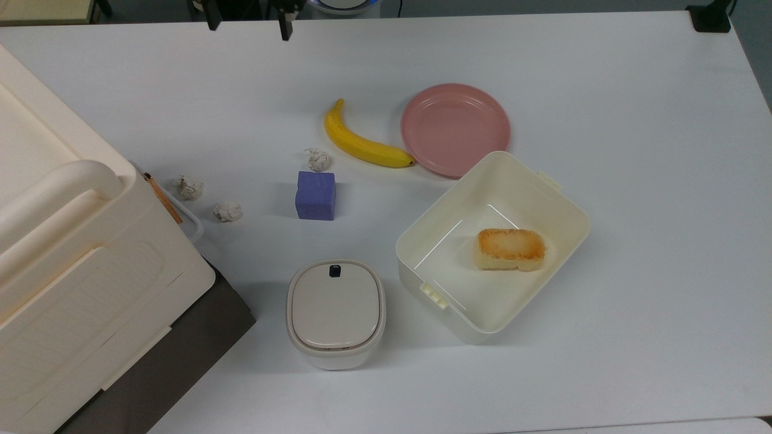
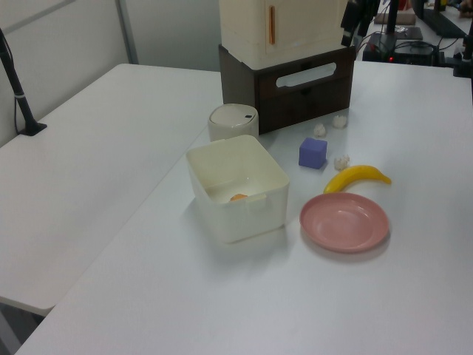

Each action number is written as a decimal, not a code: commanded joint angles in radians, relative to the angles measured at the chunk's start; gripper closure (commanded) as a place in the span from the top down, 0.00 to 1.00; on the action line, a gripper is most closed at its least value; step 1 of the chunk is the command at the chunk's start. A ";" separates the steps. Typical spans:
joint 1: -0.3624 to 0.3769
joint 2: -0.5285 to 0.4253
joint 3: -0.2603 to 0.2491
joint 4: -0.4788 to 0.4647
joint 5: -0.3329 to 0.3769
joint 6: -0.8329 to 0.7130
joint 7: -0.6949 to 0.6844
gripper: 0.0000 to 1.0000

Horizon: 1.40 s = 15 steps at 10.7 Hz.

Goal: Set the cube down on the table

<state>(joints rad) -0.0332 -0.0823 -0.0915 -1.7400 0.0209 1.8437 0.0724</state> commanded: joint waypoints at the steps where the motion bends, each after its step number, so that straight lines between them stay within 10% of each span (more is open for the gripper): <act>1: 0.068 0.015 -0.020 0.000 -0.012 -0.001 0.027 1.00; 15: 0.105 0.041 -0.045 0.014 -0.004 -0.044 0.043 1.00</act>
<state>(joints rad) 0.0464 -0.0375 -0.1268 -1.7310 0.0207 1.8214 0.0670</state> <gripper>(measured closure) 0.000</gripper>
